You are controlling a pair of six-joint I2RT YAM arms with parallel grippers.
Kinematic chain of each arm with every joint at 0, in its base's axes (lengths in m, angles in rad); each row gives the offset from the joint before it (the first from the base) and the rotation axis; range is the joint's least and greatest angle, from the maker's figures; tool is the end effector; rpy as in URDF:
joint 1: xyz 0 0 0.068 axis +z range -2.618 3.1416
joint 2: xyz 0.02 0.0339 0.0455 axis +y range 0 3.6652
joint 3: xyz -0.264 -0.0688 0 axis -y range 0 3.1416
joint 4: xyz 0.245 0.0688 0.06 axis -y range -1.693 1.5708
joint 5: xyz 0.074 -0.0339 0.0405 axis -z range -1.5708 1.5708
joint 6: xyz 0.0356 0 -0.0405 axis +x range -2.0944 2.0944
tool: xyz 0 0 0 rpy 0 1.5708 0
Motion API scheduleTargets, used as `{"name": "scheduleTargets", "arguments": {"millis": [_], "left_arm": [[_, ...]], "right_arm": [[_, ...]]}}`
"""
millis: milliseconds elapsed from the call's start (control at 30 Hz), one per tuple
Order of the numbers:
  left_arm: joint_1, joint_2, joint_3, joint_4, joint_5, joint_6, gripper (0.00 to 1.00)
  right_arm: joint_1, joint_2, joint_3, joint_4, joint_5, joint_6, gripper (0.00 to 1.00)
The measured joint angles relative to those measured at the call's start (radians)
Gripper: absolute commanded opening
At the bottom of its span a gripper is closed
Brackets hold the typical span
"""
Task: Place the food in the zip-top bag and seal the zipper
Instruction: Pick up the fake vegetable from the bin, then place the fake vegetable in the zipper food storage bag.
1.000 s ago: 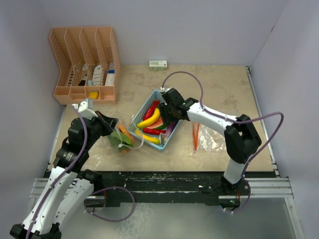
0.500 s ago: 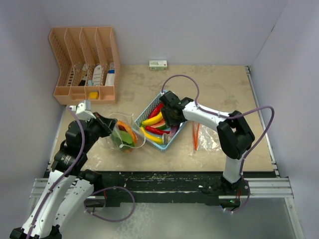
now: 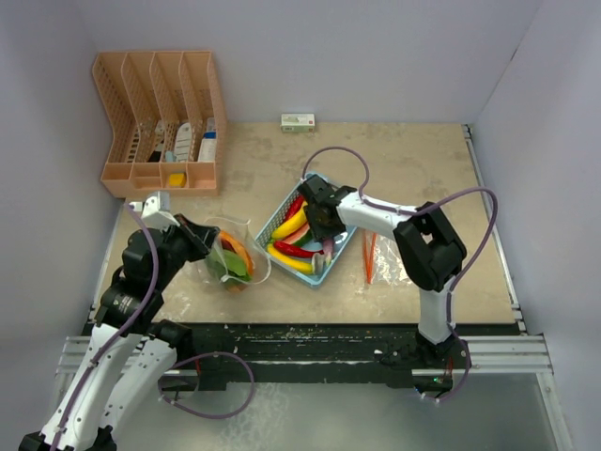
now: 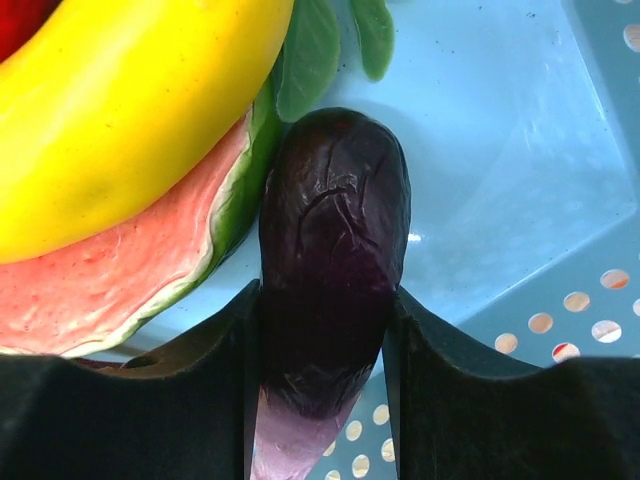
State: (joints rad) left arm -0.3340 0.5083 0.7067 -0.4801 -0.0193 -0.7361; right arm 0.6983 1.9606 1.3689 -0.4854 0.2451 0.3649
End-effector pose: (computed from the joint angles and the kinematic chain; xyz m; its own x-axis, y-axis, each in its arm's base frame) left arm 0.1164 -0.0397 0.3186 -0.4029 -0.5707 -0.7155 0.0536 0.7657 -0.6410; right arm 0.3185 0.2561 0.1753 -0.8212 -0.2373 -0.5189 -0.2597 0.9652 -0.0305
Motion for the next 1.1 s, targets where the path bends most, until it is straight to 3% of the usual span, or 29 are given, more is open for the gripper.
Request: {"name": "scheduleTargets", "arguments": {"millis": [267,433,700,867,1100], "left_arm": [[0.0,0.003,0.0,-0.001,0.0,0.0,0.0],[0.0,0.018,0.0,0.0,0.001,-0.002,0.0],[0.0,0.089,0.0,0.054,0.016,-0.013,0.0],[0.0,0.167,0.0,0.111,0.034,-0.014,0.0],[0.0,0.187,-0.008,0.146,0.031,-0.022,0.0]], "right_arm": [[0.0,-0.106,0.026,-0.01,0.023,0.001,0.03],[0.0,-0.298,0.025,0.066,0.016,-0.034,0.02],[0.054,-0.614,-0.142,0.401,-0.211,-0.08,0.02],[0.154,-0.644,-0.205,0.523,-0.382,-0.089,0.02],[0.158,-0.612,-0.26,0.538,-0.613,-0.06,0.03]]}}
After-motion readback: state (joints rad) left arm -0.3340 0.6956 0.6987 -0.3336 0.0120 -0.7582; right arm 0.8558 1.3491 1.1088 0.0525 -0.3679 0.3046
